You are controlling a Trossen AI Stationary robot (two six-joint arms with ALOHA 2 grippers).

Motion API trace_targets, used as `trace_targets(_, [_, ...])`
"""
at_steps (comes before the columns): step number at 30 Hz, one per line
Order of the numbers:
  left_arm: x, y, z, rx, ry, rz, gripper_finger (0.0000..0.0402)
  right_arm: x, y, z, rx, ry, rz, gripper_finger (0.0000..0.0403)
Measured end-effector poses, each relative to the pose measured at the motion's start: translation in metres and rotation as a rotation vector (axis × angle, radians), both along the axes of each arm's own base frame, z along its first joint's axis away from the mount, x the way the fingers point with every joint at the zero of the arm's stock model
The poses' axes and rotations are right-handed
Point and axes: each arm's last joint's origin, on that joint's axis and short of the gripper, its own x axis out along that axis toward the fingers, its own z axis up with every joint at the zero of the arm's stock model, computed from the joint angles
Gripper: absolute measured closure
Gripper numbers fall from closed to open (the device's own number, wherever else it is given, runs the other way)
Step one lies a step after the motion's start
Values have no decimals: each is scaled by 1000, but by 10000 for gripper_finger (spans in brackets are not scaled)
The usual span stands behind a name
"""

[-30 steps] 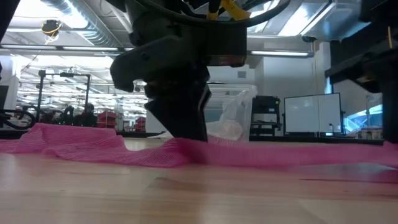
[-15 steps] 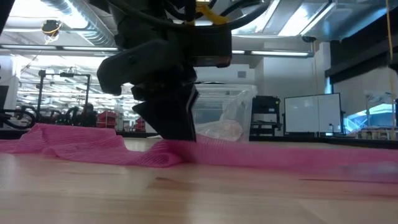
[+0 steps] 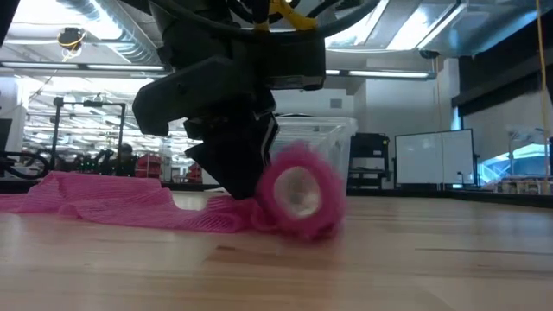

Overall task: Roll bandage
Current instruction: Roll the pink bandage

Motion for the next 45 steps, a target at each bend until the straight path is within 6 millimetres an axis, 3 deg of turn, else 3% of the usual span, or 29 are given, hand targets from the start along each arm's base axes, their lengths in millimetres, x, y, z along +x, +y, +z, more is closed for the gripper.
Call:
trace_targets(7, [0,2,4,15,-9,-13,314,6,-13,39,-27,-261,-36,251])
trace_targets(12, [1,4,5,24,-15,-6,314,35,-27,54,-67,-443,-45,251])
trace_targets(17, [1,4,10,23,-30,-7,314,62,-43,51,-40,-469,-42,251])
trace_targets(20, [-1,4,25,20,-68,-7,314,69,-52,46,-46,-480,-27,251])
trace_targets(28, [-14,12,79,16,-149,5,313,72,-66,36,-63,-447,-36,251])
trace_targets(36, [-15,17,87,-31,-178,101,256,72,-66,37,-72,-449,-13,251])
trace_targets(40, [-21,0,87,-131,-147,79,224,72,-66,37,-86,-448,10,251])
trace_targets(45, [-33,-47,97,-127,-247,-18,221,72,-66,37,-95,-451,18,251])
